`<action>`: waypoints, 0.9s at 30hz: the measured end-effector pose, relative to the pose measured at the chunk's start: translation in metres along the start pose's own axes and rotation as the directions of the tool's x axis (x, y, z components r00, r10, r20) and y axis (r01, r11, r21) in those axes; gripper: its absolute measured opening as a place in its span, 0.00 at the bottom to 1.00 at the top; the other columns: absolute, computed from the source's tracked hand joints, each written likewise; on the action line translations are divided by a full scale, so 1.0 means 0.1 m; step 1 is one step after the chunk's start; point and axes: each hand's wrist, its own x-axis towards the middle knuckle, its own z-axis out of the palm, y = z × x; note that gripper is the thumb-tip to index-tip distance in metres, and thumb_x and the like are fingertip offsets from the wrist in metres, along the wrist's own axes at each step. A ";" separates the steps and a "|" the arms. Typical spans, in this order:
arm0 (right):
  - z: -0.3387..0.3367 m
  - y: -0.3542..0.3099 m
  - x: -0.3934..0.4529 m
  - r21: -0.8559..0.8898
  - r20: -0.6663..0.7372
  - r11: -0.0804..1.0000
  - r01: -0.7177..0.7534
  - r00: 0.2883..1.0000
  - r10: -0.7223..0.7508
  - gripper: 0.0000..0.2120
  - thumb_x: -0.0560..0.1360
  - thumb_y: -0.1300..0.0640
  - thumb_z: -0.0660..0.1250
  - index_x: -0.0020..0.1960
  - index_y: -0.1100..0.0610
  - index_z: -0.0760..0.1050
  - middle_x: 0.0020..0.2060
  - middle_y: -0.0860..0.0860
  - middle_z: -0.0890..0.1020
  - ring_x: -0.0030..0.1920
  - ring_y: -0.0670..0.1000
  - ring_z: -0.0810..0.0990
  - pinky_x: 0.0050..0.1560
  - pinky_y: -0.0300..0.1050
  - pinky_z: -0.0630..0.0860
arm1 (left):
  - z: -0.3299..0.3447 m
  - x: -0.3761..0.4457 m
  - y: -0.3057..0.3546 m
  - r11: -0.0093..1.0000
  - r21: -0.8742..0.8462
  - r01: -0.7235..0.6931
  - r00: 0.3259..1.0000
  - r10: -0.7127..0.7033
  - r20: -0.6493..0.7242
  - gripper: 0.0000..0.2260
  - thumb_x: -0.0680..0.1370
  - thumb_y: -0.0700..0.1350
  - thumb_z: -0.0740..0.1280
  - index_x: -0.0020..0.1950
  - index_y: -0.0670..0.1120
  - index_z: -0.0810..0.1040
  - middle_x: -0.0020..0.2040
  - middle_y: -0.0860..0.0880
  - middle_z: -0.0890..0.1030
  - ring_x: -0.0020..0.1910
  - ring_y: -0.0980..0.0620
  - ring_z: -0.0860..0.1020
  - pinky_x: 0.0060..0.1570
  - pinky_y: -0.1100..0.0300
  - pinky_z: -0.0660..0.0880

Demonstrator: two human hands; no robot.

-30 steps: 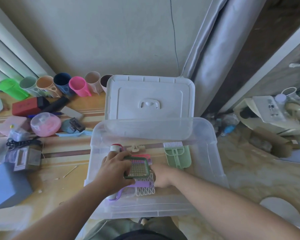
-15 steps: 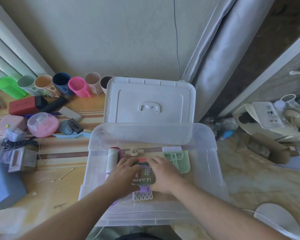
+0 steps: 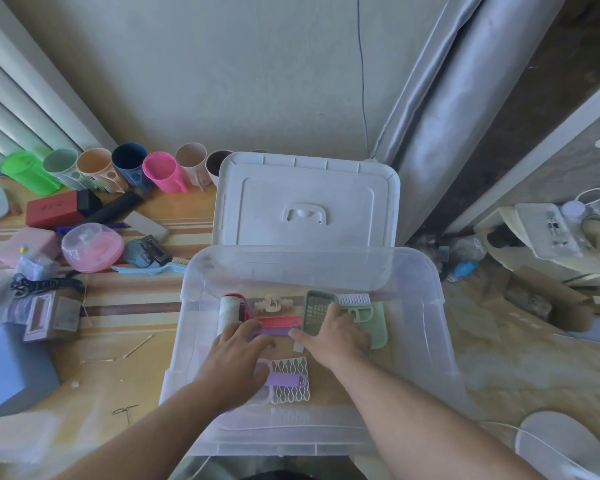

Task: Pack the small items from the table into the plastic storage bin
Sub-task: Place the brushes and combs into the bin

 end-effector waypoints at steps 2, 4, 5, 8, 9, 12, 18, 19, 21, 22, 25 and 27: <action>0.04 -0.03 -0.01 -0.003 0.018 1.000 0.018 1.000 -0.018 0.55 0.67 0.17 0.60 0.78 0.56 0.54 0.65 0.57 0.76 0.61 0.59 0.80 0.44 0.52 0.72 | 0.02 -0.03 -0.02 1.000 -0.004 -0.004 1.000 0.004 -0.004 0.14 0.76 0.56 0.67 0.61 0.60 0.76 0.71 0.53 0.70 0.70 0.46 0.66 0.67 0.48 0.70; 0.07 -0.01 0.00 -0.015 0.014 1.000 0.026 1.000 -0.026 0.51 0.70 0.21 0.63 0.77 0.56 0.56 0.64 0.57 0.76 0.60 0.58 0.81 0.43 0.51 0.72 | 0.03 -0.03 -0.03 1.000 -0.012 -0.008 1.000 0.008 -0.010 0.13 0.77 0.57 0.67 0.62 0.61 0.75 0.71 0.53 0.70 0.71 0.47 0.65 0.68 0.48 0.69; 0.08 0.02 0.01 -0.019 0.008 0.999 0.026 1.000 -0.026 0.48 0.72 0.23 0.64 0.76 0.56 0.58 0.64 0.57 0.76 0.59 0.58 0.81 0.42 0.50 0.72 | 0.02 -0.03 -0.03 1.000 -0.014 -0.011 1.000 0.011 -0.011 0.14 0.77 0.57 0.67 0.62 0.61 0.75 0.71 0.54 0.70 0.71 0.47 0.65 0.69 0.48 0.69; 0.10 0.11 0.04 -0.025 0.005 0.998 0.051 0.999 -0.051 0.36 0.77 0.35 0.68 0.73 0.56 0.61 0.65 0.55 0.74 0.58 0.58 0.81 0.42 0.50 0.73 | -0.02 -0.02 -0.02 1.000 -0.017 -0.019 1.000 0.019 0.001 0.14 0.77 0.57 0.67 0.63 0.61 0.75 0.72 0.54 0.69 0.72 0.47 0.64 0.70 0.48 0.67; 0.10 0.14 0.04 -0.028 0.005 0.997 0.066 0.998 -0.066 0.31 0.78 0.41 0.70 0.72 0.55 0.63 0.65 0.54 0.73 0.58 0.58 0.80 0.43 0.50 0.75 | -0.02 -0.02 -0.02 1.000 -0.014 -0.024 1.000 0.024 -0.001 0.14 0.77 0.57 0.67 0.63 0.61 0.75 0.72 0.54 0.69 0.72 0.47 0.64 0.70 0.48 0.67; 0.08 0.27 0.08 -0.080 -0.032 0.990 0.116 0.992 -0.118 0.19 0.78 0.55 0.70 0.66 0.54 0.69 0.62 0.53 0.72 0.56 0.58 0.78 0.45 0.52 0.78 | -0.03 0.00 -0.04 0.999 -0.001 -0.035 0.999 0.035 -0.007 0.14 0.76 0.57 0.68 0.62 0.61 0.75 0.71 0.54 0.70 0.71 0.47 0.65 0.68 0.48 0.68; 0.04 0.28 0.08 -0.156 -0.006 0.945 0.286 0.957 -0.290 0.15 0.77 0.60 0.67 0.63 0.54 0.70 0.61 0.54 0.69 0.56 0.58 0.73 0.45 0.51 0.70 | -0.07 0.03 -0.03 0.999 0.002 -0.036 0.999 0.036 0.025 0.15 0.77 0.58 0.66 0.64 0.62 0.75 0.73 0.55 0.68 0.73 0.47 0.62 0.71 0.49 0.66; 0.04 0.25 0.07 -0.130 0.018 0.949 0.289 0.957 -0.289 0.16 0.78 0.58 0.67 0.64 0.53 0.70 0.63 0.54 0.68 0.58 0.58 0.73 0.46 0.51 0.70 | -0.07 0.04 -0.02 0.999 0.014 -0.036 0.999 0.036 0.037 0.15 0.77 0.58 0.66 0.64 0.62 0.74 0.73 0.55 0.67 0.73 0.47 0.62 0.71 0.50 0.65; 0.05 0.23 0.08 -0.085 0.041 0.956 0.281 0.959 -0.279 0.24 0.77 0.52 0.70 0.70 0.50 0.65 0.69 0.55 0.65 0.63 0.58 0.71 0.49 0.52 0.74 | -0.08 0.07 -0.01 0.999 0.031 -0.041 0.998 0.040 0.053 0.17 0.76 0.57 0.67 0.64 0.61 0.75 0.73 0.54 0.68 0.72 0.47 0.63 0.70 0.49 0.67; 0.05 0.24 0.08 -0.059 0.037 0.956 0.286 0.958 -0.285 0.30 0.76 0.49 0.71 0.74 0.47 0.61 0.72 0.55 0.62 0.67 0.59 0.70 0.54 0.53 0.76 | -0.09 0.09 -0.02 0.998 0.041 -0.045 0.998 0.043 0.048 0.18 0.74 0.57 0.69 0.64 0.60 0.75 0.72 0.53 0.70 0.71 0.45 0.65 0.68 0.48 0.69; 0.01 0.31 0.05 0.107 -0.014 0.935 0.338 0.941 -0.338 0.43 0.73 0.43 0.73 0.80 0.43 0.52 0.78 0.51 0.55 0.75 0.58 0.62 0.67 0.57 0.75 | -0.12 0.15 -0.02 0.998 0.045 -0.036 0.999 0.036 0.005 0.28 0.69 0.55 0.73 0.68 0.58 0.72 0.69 0.51 0.72 0.67 0.43 0.70 0.63 0.47 0.74; -0.04 0.34 0.01 0.235 -0.041 0.892 0.387 0.920 -0.389 0.48 0.71 0.40 0.74 0.83 0.43 0.50 0.78 0.45 0.55 0.77 0.54 0.59 0.72 0.56 0.70 | -0.14 0.21 0.00 1.000 0.017 -0.026 0.999 0.026 -0.026 0.35 0.68 0.56 0.73 0.74 0.58 0.66 0.69 0.51 0.72 0.66 0.43 0.71 0.63 0.48 0.74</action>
